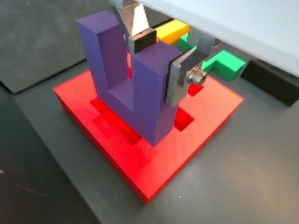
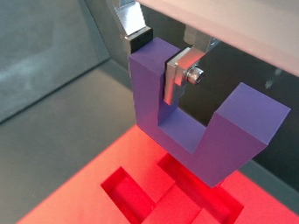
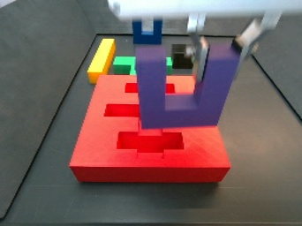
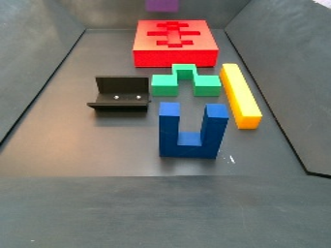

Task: Pick up the purple object. Move up. Move to above the board. Insert the purple object.
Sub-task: Insert the purple object.

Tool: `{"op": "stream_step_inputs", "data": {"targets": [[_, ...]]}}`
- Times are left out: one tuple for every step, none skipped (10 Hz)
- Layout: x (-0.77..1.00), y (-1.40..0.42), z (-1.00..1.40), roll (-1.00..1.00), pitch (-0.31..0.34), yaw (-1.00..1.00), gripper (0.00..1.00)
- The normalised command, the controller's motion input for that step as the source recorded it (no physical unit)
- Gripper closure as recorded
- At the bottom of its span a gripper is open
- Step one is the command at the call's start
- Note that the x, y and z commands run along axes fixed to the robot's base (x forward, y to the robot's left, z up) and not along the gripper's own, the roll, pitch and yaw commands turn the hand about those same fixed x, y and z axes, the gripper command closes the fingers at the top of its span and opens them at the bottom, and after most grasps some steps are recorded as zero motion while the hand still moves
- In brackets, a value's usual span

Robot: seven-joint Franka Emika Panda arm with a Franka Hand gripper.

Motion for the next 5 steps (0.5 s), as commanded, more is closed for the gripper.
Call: {"op": "stream_step_inputs", "data": {"targets": [[0.0,-0.08,-0.46,0.32,-0.011,0.0,1.0],[-0.19,-0.15,-0.4,0.27,0.0,0.0,1.0],[-0.32,-0.13,-0.26,0.12,-0.021,0.0,1.0],[-0.32,-0.01,-0.14,0.02,-0.037,-0.05,1.0],[-0.2,0.0,-0.08,0.05,0.0,-0.1,1.0]]}}
